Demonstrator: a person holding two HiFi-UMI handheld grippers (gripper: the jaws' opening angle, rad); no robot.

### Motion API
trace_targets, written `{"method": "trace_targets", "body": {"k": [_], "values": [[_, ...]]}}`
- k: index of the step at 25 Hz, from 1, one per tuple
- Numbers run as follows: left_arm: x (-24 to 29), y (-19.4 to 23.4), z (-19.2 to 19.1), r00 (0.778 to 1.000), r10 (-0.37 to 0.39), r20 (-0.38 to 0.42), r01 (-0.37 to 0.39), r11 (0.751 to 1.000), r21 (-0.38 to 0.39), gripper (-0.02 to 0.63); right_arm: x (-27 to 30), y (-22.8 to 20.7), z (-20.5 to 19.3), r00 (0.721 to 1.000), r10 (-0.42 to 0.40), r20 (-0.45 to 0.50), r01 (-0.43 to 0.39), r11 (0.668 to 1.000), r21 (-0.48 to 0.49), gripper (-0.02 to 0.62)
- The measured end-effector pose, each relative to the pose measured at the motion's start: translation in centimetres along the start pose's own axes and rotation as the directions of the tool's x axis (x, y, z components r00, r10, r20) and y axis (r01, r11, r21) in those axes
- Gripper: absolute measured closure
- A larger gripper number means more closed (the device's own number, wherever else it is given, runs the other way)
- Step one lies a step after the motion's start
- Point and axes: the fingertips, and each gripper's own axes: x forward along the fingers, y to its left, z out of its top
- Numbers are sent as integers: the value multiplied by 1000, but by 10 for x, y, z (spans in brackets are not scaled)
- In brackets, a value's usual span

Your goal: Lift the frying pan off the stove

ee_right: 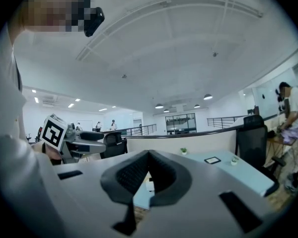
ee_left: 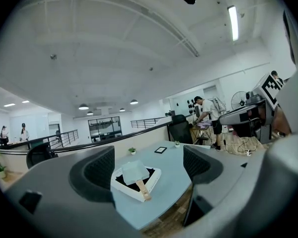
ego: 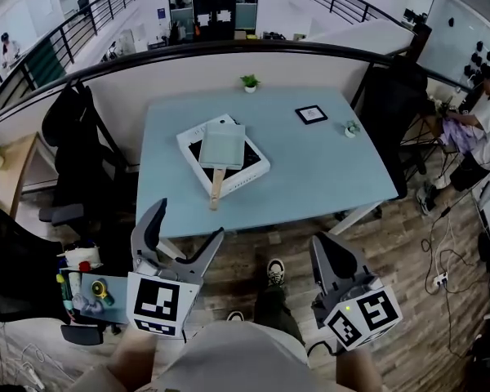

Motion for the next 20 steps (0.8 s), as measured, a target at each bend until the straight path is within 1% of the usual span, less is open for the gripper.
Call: {"method": "trace_targets", "body": {"k": [5,9,13,15,17,20], "values": [[26,6,4,1000,17,-4,-17,1000,1,189,26,-30,4,1000,8,7,-8,1000,2,592],[54,17,10,998,55,-11,-55,998,4,189,56,-59,10,999,36,11,-36,999,13,592],[88,23,11,994,99,-47,-98,995,18,189,90,-88,21,996,93,8,-93,996,7,592],[103,26,8,989,127,-75,-127,992,11,189,108,-102,24,992,130,-5,-130,992,7,592],[119,31,8,982,160,-99,-161,987,2,189,127,-118,27,986,165,-21,-165,986,7,592],[141,44,5,966,218,-137,-218,976,13,189,157,-139,25,974,224,-43,-224,975,12,592]]}}
